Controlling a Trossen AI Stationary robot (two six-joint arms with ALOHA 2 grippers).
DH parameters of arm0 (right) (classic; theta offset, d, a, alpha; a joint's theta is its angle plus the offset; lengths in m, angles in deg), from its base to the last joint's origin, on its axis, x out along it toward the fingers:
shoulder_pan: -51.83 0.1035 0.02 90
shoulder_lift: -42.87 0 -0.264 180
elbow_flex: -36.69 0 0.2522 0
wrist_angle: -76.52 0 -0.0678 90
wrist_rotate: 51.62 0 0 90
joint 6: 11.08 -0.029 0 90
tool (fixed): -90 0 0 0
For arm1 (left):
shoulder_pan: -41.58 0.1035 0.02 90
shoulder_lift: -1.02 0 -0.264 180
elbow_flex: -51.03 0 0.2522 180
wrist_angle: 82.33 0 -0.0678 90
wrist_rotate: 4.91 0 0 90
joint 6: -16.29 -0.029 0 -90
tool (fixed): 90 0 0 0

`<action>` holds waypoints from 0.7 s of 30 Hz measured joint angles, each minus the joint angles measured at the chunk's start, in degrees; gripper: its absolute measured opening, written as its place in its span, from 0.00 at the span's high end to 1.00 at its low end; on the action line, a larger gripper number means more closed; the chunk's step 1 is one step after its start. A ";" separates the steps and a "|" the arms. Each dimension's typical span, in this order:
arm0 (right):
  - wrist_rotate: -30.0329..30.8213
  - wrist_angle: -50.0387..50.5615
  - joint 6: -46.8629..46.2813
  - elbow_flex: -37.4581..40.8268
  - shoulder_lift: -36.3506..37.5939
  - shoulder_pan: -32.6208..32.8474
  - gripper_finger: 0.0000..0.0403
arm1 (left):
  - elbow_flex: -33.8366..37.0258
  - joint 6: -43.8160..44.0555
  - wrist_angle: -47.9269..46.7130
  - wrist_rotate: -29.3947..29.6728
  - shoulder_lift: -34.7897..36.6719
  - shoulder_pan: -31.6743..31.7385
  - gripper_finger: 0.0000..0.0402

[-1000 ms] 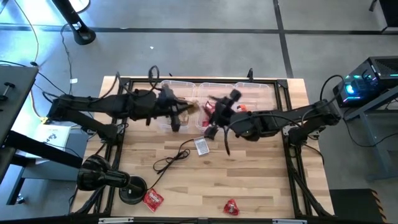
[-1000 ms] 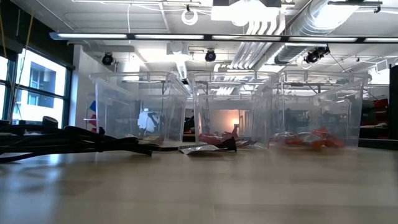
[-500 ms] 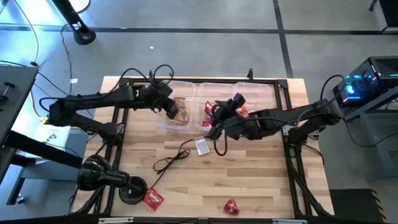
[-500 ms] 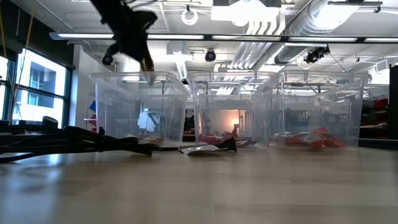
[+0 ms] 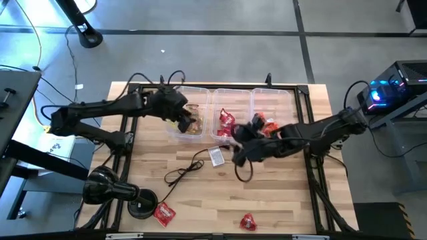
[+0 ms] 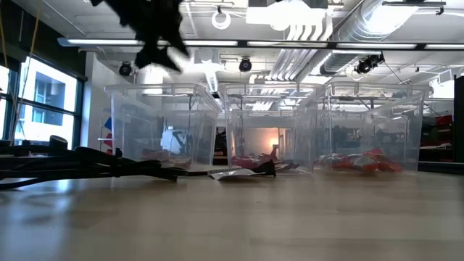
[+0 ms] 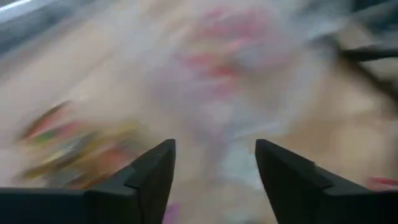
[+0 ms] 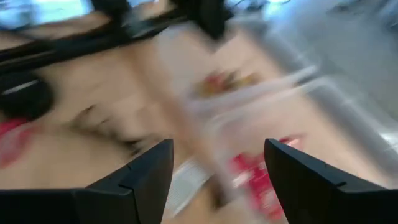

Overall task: Sort candy
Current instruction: Put the red candy pack into the middle transparent bin

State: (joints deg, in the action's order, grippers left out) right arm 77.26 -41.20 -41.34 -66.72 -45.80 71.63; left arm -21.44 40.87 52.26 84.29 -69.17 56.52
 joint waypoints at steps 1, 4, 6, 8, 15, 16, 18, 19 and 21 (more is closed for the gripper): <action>-3.19 0.68 -1.56 0.00 0.07 0.89 0.39 | -0.76 0.62 1.91 -2.89 0.62 -0.91 0.45; -14.39 1.61 -7.30 0.21 0.08 4.49 0.39 | -1.32 3.15 8.99 -11.06 3.37 -5.37 0.41; -20.57 0.59 -12.45 1.78 0.08 7.69 0.39 | -1.32 4.42 12.65 -13.40 5.10 -9.83 0.41; -24.21 -1.05 -18.51 4.55 -0.18 11.42 0.39 | -1.32 5.48 14.03 -13.62 6.46 -14.35 0.41; -30.95 -17.94 -40.89 19.62 -4.52 23.19 0.39 | -1.26 7.58 15.73 -1.72 6.22 -26.57 0.40; -32.20 -21.95 -42.47 21.12 -5.69 23.84 0.39 | -1.26 7.36 15.72 -0.11 5.74 -27.41 0.40; -34.82 -27.26 -44.74 22.46 -8.51 24.41 0.39 | -1.26 7.41 16.26 1.54 4.75 -28.27 0.40; -36.23 -28.94 -44.81 22.49 -10.14 24.51 0.39 | -1.26 7.69 16.47 1.75 4.26 -28.42 0.40; -38.06 -29.57 -44.03 21.62 -13.35 24.51 0.39 | -1.26 8.21 17.08 1.79 3.25 -28.57 0.40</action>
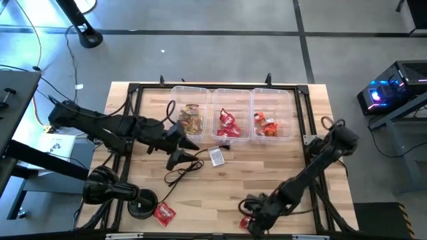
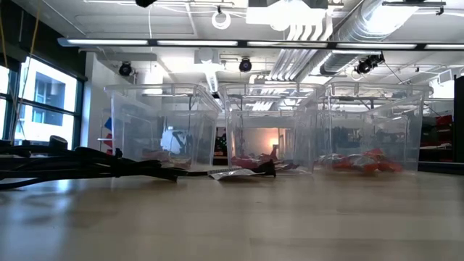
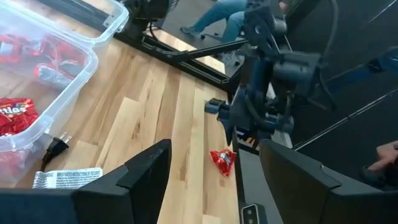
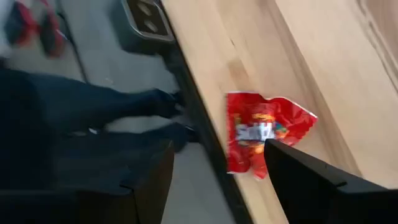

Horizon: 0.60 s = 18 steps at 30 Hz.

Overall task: Sort candy
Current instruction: Put the red candy pack into the middle transparent bin

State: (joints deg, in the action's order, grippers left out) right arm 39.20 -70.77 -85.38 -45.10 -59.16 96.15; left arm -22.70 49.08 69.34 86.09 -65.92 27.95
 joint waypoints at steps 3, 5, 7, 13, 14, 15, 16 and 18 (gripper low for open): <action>-1.12 1.03 0.84 -2.15 -4.42 0.00 0.39 | 0.00 0.66 -0.03 -0.02 -1.48 0.00 0.40; -1.66 2.80 0.89 -3.10 -7.30 0.00 0.39 | 0.01 1.47 -0.03 -0.02 -2.27 0.00 0.40; -1.75 3.04 1.24 -3.50 -9.89 0.00 0.39 | 0.02 1.65 0.26 -0.03 -2.75 0.02 0.40; -0.56 5.46 2.64 -3.81 -11.18 0.70 0.53 | 0.02 2.59 2.74 -0.08 -2.63 0.02 0.40; 0.02 7.45 3.04 -3.81 -10.98 0.72 0.60 | 0.02 2.59 3.30 -0.07 -2.54 0.06 0.40; 0.37 9.17 3.64 -3.81 -10.68 0.74 0.68 | 0.02 2.50 4.28 -0.08 -2.47 0.17 0.40; 0.51 10.93 4.35 -3.81 -10.25 0.74 0.77 | 0.02 2.15 5.00 -0.10 -2.20 0.27 0.40; 0.71 14.65 6.38 -3.85 -9.36 0.64 0.92 | 0.02 1.64 5.71 -0.24 -1.69 0.61 0.40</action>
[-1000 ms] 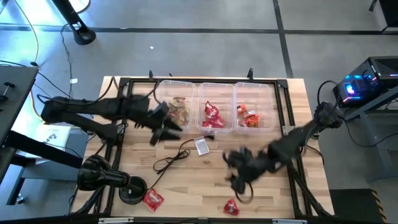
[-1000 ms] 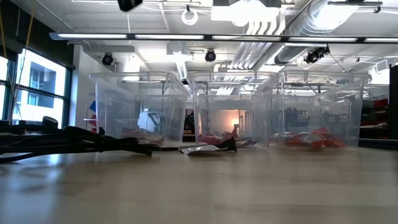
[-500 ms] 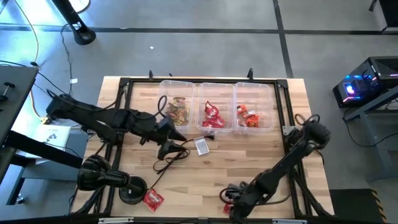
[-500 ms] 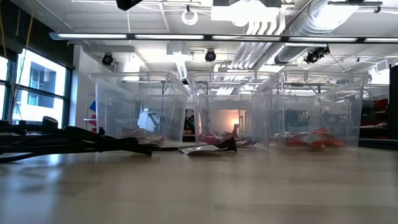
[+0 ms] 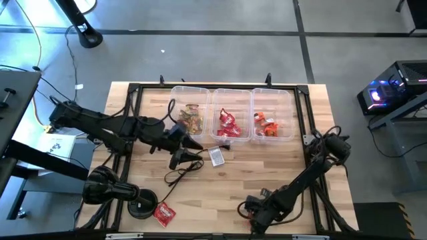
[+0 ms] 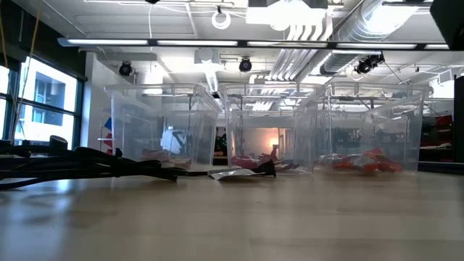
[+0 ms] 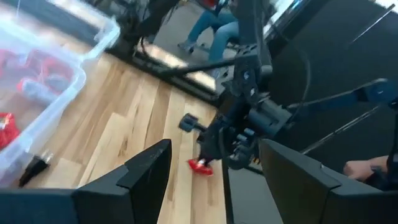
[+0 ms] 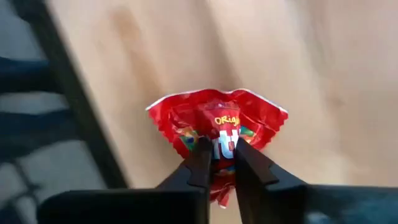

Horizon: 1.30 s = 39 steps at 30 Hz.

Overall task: Sort candy
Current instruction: Put the red candy pack into the middle transparent bin

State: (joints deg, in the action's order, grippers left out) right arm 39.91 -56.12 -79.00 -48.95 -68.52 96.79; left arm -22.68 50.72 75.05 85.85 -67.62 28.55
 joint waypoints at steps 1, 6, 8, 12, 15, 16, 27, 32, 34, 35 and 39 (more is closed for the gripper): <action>0.35 2.34 0.86 0.00 0.73 -0.23 0.94 | 0.00 -0.04 0.57 0.00 0.32 0.28 0.40; 10.03 20.41 0.89 -2.44 8.54 -2.33 0.91 | 0.00 -1.99 3.14 0.23 3.65 1.66 0.41; 16.33 27.72 0.36 -4.55 13.23 -3.38 0.95 | -0.01 -3.13 4.64 0.96 5.45 2.13 0.41; 30.70 35.50 -2.27 -7.78 21.53 -6.16 0.97 | -0.02 -4.63 5.60 4.46 8.50 2.54 0.41; 39.30 38.31 -2.81 -8.52 27.12 -8.97 0.96 | -0.02 -5.77 5.26 7.01 10.10 2.52 0.41; 41.67 37.72 -1.78 -8.38 28.24 -10.08 0.96 | -0.02 -6.20 5.11 7.65 10.47 2.52 0.41; 40.80 9.72 31.34 -7.87 25.60 -31.88 0.88 | -0.02 -6.62 4.34 13.58 8.29 2.51 0.41; 30.64 8.60 35.49 -7.83 22.05 -41.17 0.73 | -0.02 -4.71 3.88 12.81 7.76 1.74 0.41; 27.00 8.55 37.04 -7.82 21.48 -43.59 0.65 | -0.02 -4.69 3.96 12.81 7.78 1.42 0.41; 26.51 8.53 37.93 -7.82 21.27 -44.47 0.61 | -0.02 -4.69 3.97 12.80 7.78 1.28 0.41; 24.80 8.77 42.29 -7.82 20.90 -46.63 0.47 | -0.06 -4.66 3.76 13.28 7.43 1.02 0.41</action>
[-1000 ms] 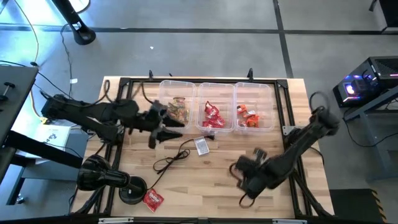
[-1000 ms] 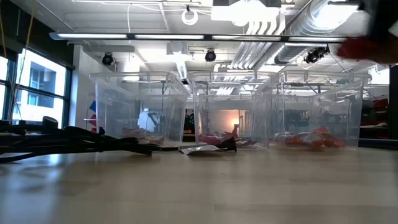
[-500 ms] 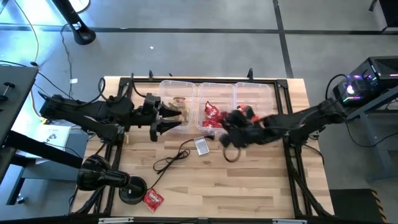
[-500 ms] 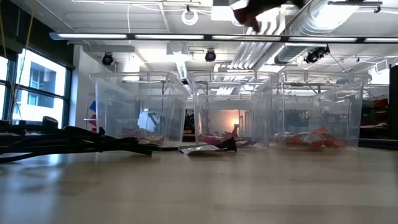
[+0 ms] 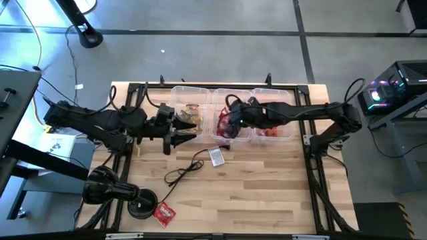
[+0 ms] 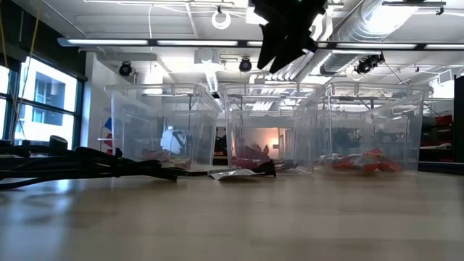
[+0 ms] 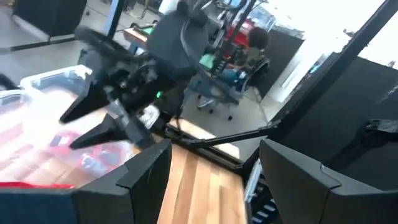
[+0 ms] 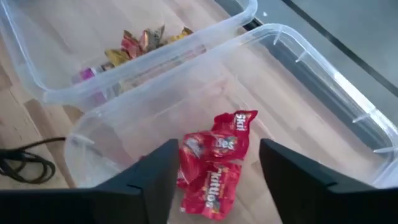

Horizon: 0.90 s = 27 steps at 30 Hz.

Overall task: Sort candy
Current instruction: Put the red candy pack into the middle transparent bin

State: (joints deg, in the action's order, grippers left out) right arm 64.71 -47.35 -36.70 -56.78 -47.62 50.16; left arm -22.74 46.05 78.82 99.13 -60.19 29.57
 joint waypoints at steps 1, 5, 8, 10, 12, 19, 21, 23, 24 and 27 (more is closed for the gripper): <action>-0.66 0.20 1.15 -0.02 0.40 -0.19 0.44 | -0.12 0.00 -0.62 0.61 -0.54 -0.39 0.41; -2.40 0.43 3.52 -0.11 3.00 0.82 0.39 | -0.98 0.02 -8.33 0.25 -5.70 -3.01 0.41; -1.32 1.68 3.37 -0.12 5.18 2.02 0.39 | -6.22 -1.21 -16.54 -1.72 -12.04 -4.52 0.41; 0.03 2.64 2.47 -0.13 6.71 2.67 0.39 | -11.36 -3.71 -21.98 -2.36 -16.71 -5.09 0.41; 0.31 3.54 1.36 -0.17 7.86 3.06 0.38 | -16.88 -6.53 -29.69 -3.48 -22.01 -5.37 0.41; 0.36 8.27 -1.16 -0.17 9.45 4.69 0.38 | -31.82 -18.70 -55.65 -16.35 -38.02 -5.64 0.41; 0.31 8.97 -2.28 -0.11 9.33 5.04 0.38 | -32.33 -22.01 -57.77 -21.51 -40.94 -6.51 0.41; 0.33 9.11 -2.63 -0.11 9.15 5.33 0.38 | -32.29 -24.02 -59.47 -26.38 -43.43 -7.54 0.41; 0.35 9.16 -2.65 -0.11 9.09 5.59 0.38 | -32.29 -24.31 -60.94 -28.87 -44.67 -7.94 0.41; 0.50 9.14 -3.03 -0.11 9.06 6.04 0.38 | -32.14 -23.52 -66.18 -35.10 -48.87 -8.77 0.41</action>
State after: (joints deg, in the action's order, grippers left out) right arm 65.21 -38.21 -39.73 -56.89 -38.56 56.20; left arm -54.88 22.54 12.64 64.03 -109.06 20.81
